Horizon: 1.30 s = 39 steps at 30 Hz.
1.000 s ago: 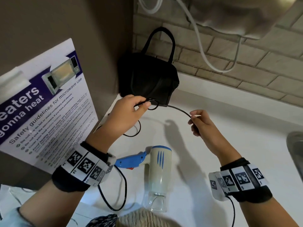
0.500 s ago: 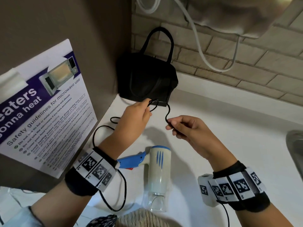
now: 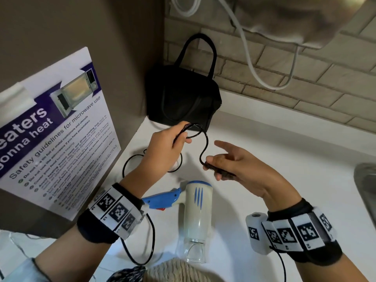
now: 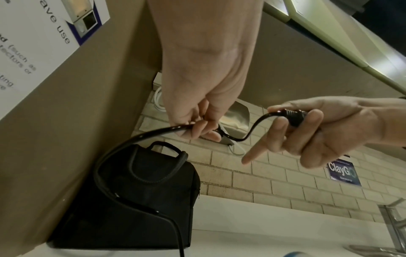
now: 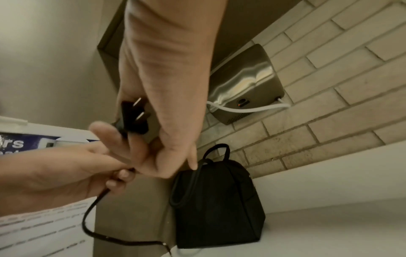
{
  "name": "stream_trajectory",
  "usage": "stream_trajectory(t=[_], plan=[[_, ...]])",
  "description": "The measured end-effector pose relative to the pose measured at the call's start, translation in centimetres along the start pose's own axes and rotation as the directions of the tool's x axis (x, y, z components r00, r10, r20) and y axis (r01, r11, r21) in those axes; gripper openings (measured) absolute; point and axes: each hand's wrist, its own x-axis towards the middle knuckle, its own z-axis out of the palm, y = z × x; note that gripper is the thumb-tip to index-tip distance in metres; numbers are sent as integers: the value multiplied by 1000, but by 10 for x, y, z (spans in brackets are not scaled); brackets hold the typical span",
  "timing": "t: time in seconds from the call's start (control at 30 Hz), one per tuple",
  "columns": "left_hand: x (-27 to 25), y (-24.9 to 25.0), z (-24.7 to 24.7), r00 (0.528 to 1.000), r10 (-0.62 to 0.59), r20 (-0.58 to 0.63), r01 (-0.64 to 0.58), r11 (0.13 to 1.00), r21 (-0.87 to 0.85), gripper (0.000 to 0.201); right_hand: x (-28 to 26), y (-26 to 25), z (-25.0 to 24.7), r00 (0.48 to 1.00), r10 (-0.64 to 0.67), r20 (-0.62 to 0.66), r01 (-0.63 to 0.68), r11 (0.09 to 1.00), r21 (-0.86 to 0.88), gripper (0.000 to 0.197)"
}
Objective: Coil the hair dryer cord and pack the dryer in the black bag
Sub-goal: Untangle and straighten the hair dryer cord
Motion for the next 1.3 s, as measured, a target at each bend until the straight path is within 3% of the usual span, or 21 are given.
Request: stream_trajectory(t=[0.07, 0.2, 0.4, 0.47, 0.57, 0.6, 0.7, 0.83, 0.9, 0.97, 1.03, 1.07, 1.13, 1.2, 1.3], plan=[[0, 2, 1, 999, 35, -2, -35, 999, -10, 35, 0, 1, 4, 999, -7, 43, 5, 999, 41, 76], [-2, 6, 6, 997, 75, 3, -75, 997, -3, 37, 3, 2, 10, 998, -41, 36, 36, 989, 141, 56], [-3, 7, 2, 995, 95, 22, -95, 995, 25, 38, 1, 5, 9, 993, -83, 83, 96, 981, -171, 62], [-5, 8, 2, 987, 153, 40, -155, 987, 45, 38, 0, 4, 9, 988, -101, 115, 131, 945, -299, 51], [-11, 8, 8, 965, 224, 134, -234, 970, 66, 38, -1, -3, 9, 988, -65, 143, 128, 863, -489, 16], [-14, 9, 12, 957, 239, 163, -253, 964, 77, 39, 0, -3, 8, 991, -45, 124, 103, 855, -509, 16], [-22, 12, 20, 952, 260, 162, -276, 957, 86, 40, 7, -4, 3, 999, -39, -17, 30, 925, -379, 20], [-20, 7, 15, 963, 229, 138, -240, 969, 65, 41, 12, -1, 2, 969, -120, -218, 84, 982, -168, 18], [-23, 12, 15, 962, 219, 163, -230, 972, 52, 41, 15, 1, 3, 953, -71, -295, 69, 997, -16, 19], [-25, 17, 18, 969, 198, 149, -207, 977, 52, 40, 16, 1, 5, 971, 48, -235, 7, 974, 228, 22], [-22, 13, 18, 986, 150, 73, -152, 988, 28, 36, 16, 1, 8, 981, 185, -50, -145, 886, 441, 19], [-19, 9, 17, 993, 120, 25, -120, 993, 11, 33, 13, 2, 7, 974, 222, 48, -219, 859, 464, 20], [-13, 0, 12, 997, 59, -50, -60, 998, -25, 29, 7, 9, 3, 957, 225, 185, -278, 896, 347, 24], [-9, -7, 6, 997, 11, -77, -15, 999, -49, 28, -1, 20, -3, 946, 200, 255, -252, 949, 191, 27], [-7, -12, -1, 998, -32, -62, 25, 994, -103, 30, -8, 33, -13, 962, 142, 233, -195, 956, 220, 35]])
